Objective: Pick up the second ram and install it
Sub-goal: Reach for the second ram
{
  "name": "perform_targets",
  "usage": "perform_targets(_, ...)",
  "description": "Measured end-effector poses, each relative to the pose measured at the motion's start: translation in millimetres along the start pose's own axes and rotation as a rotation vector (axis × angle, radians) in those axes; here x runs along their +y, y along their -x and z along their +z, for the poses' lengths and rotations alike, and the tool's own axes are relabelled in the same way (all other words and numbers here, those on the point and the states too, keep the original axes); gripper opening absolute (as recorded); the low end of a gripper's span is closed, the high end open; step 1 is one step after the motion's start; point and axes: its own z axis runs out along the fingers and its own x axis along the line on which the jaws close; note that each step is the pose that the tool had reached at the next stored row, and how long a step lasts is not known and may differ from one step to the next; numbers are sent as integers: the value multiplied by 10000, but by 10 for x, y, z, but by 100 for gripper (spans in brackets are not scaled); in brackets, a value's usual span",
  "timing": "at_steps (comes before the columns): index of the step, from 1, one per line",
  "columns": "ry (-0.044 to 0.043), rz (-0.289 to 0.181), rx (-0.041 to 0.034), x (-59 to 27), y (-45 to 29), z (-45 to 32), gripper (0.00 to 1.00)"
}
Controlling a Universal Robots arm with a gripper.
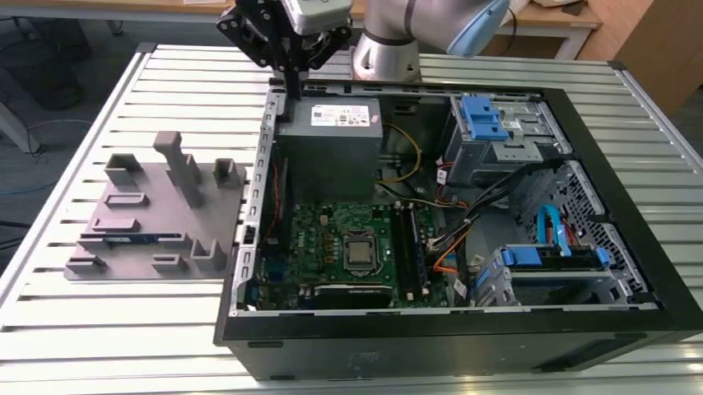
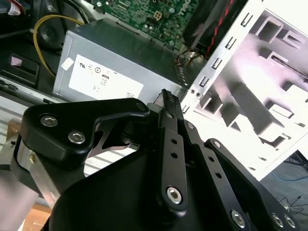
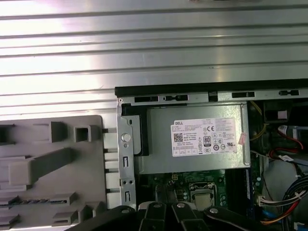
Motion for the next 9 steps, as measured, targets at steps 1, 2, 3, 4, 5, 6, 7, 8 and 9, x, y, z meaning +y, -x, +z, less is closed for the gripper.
perform_targets(1, -1, 0, 1, -1, -17, 0, 11)
perform_targets(2, -1, 0, 1, -2, -33, 0, 11)
perform_targets(3, -1, -1, 1, -4, -51, 0, 11)
perform_targets(4, -1, -1, 1, -5, -65, 1, 11)
perform_targets(5, 0, 0, 1, -6, -76, 3, 11)
perform_targets(6, -1, 0, 1, -7, -88, 5, 11)
perform_targets(7, -1, 0, 1, -8, -101, 6, 11)
perform_targets(8, -1, 1, 1, -9, -114, 8, 11)
perform_targets(9, 0, 0, 0, -10, -125, 10, 11)
